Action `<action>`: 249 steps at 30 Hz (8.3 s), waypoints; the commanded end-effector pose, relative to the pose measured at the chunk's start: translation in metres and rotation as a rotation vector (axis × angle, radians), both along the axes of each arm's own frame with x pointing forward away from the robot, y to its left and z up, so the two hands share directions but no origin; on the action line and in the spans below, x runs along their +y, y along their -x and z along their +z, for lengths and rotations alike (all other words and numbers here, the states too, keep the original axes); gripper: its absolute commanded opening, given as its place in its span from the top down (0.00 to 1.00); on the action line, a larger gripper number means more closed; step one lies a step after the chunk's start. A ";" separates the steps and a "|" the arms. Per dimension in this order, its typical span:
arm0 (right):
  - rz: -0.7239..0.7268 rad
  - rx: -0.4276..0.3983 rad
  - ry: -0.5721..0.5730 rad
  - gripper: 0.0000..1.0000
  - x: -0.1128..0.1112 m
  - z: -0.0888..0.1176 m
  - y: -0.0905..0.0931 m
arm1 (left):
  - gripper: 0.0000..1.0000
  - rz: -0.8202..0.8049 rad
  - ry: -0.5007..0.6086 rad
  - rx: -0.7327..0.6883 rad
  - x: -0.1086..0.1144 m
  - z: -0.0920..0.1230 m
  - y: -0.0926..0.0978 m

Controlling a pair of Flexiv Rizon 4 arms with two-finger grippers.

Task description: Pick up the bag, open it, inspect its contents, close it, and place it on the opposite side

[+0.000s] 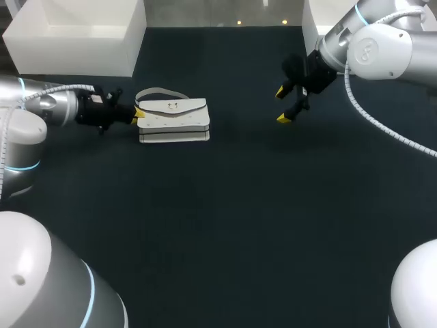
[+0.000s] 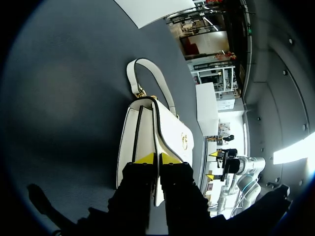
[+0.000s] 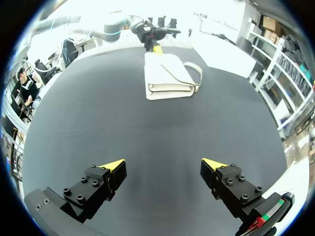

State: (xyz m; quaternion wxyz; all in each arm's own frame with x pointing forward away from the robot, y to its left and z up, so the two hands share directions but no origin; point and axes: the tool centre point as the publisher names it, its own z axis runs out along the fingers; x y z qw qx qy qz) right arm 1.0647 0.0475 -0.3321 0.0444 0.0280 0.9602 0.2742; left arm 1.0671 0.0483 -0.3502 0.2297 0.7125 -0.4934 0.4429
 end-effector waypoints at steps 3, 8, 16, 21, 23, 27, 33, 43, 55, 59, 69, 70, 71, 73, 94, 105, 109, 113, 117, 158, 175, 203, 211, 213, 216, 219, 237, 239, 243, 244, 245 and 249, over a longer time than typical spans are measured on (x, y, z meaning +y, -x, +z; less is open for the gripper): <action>0.002 0.002 0.000 0.00 0.000 0.000 -0.001 | 1.00 -0.051 0.007 0.016 -0.019 -0.004 -0.007; 0.002 0.002 0.000 0.00 0.000 0.000 -0.001 | 1.00 -0.075 0.009 -0.006 -0.043 -0.004 0.002; 0.002 0.002 0.000 0.00 0.000 0.000 -0.001 | 1.00 -0.071 -0.008 -0.041 -0.079 -0.005 0.006; 0.002 0.002 0.000 0.00 0.000 0.000 -0.001 | 1.00 -0.072 -0.002 -0.045 -0.095 -0.005 0.005; 0.002 0.002 0.000 0.00 0.000 0.000 -0.001 | 1.00 -0.073 -0.006 -0.050 -0.099 -0.005 0.005; 0.002 0.002 0.000 0.00 0.000 0.000 -0.001 | 1.00 -0.070 -0.002 -0.043 -0.106 -0.006 0.001; 0.002 0.002 0.000 0.00 0.000 0.000 -0.001 | 1.00 -0.067 -0.002 -0.040 -0.117 -0.007 -0.004; 0.002 0.002 0.000 0.00 0.000 0.000 -0.001 | 1.00 -0.073 0.000 -0.047 -0.130 -0.007 -0.011; 0.002 0.002 0.000 0.00 0.000 0.000 -0.001 | 1.00 -0.058 0.000 -0.060 -0.134 -0.006 -0.018; 0.002 0.002 0.000 0.00 0.000 0.000 -0.001 | 1.00 -0.043 0.003 -0.062 -0.128 -0.004 -0.020; 0.002 0.002 0.000 0.00 0.000 0.000 -0.001 | 0.29 -0.039 0.013 -0.058 -0.125 -0.003 -0.021; 0.002 0.002 0.000 0.00 0.000 0.000 -0.001 | 0.00 -0.039 0.013 -0.057 -0.125 -0.003 -0.021; 0.002 0.002 0.000 0.00 0.000 0.000 -0.001 | 0.00 -0.044 0.017 -0.058 -0.124 -0.001 -0.019; 0.002 0.002 0.000 0.00 0.000 0.000 -0.001 | 0.00 -0.053 0.024 -0.060 -0.118 0.005 -0.016; -0.011 -0.220 0.184 0.00 0.044 0.050 0.014 | 0.00 -0.445 -0.229 -0.238 -0.012 0.078 -0.021; -0.009 -0.273 0.203 0.00 0.065 0.045 0.024 | 0.00 -0.649 -0.459 -0.507 0.006 0.096 -0.026; -0.021 -0.295 0.219 0.00 0.069 0.044 0.026 | 0.00 -0.702 -0.547 -0.580 0.005 0.102 -0.023; -0.038 -0.319 0.226 0.00 0.073 0.043 0.029 | 0.00 -0.756 -0.639 -0.615 0.003 0.106 -0.021; -0.061 -0.350 0.248 0.00 0.077 0.041 0.034 | 0.00 -0.783 -0.681 -0.606 0.003 0.115 -0.022; -0.148 -0.587 0.346 0.00 0.104 0.003 0.044 | 0.00 -1.490 -0.926 -1.147 -0.018 0.143 -0.050; -0.117 -0.650 0.420 0.39 0.115 -0.014 0.024 | 0.00 -1.478 -0.935 -1.316 -0.035 0.133 -0.050; -0.146 -0.635 0.453 0.84 0.105 -0.034 0.009 | 0.00 -1.586 -0.864 -1.388 -0.051 0.120 -0.038; -0.153 -0.633 0.449 1.00 0.105 -0.036 0.006 | 0.00 -1.609 -0.853 -1.408 -0.053 0.118 -0.035; -0.155 -0.633 0.447 1.00 0.105 -0.036 0.006 | 0.00 -1.616 -0.847 -1.425 -0.054 0.117 -0.034; -0.155 -0.636 0.443 1.00 0.108 -0.037 0.007 | 0.00 -1.623 -0.830 -1.458 -0.056 0.114 -0.033; -0.155 -0.641 0.441 1.00 0.111 -0.037 0.009 | 0.00 -1.623 -0.820 -1.496 -0.059 0.110 -0.031; -0.179 -0.650 0.440 1.00 0.125 -0.038 0.012 | 0.00 -1.599 -0.832 -1.595 -0.087 0.098 -0.026; -0.179 -0.650 0.440 1.00 0.125 -0.038 0.012 | 0.00 -1.599 -0.832 -1.595 -0.087 0.098 -0.026; -0.179 -0.650 0.440 1.00 0.125 -0.038 0.012 | 0.00 -1.630 -0.798 -1.664 -0.094 0.087 -0.029; -0.179 -0.650 0.440 1.00 0.125 -0.038 0.012 | 0.00 -1.613 -0.782 -1.658 -0.098 0.083 -0.033; -0.179 -0.650 0.440 1.00 0.125 -0.038 0.012 | 0.00 -1.629 -0.757 -1.670 -0.102 0.079 -0.035; -0.179 -0.650 0.440 1.00 0.125 -0.038 0.012 | 0.00 -1.622 -0.735 -1.718 -0.117 0.070 -0.041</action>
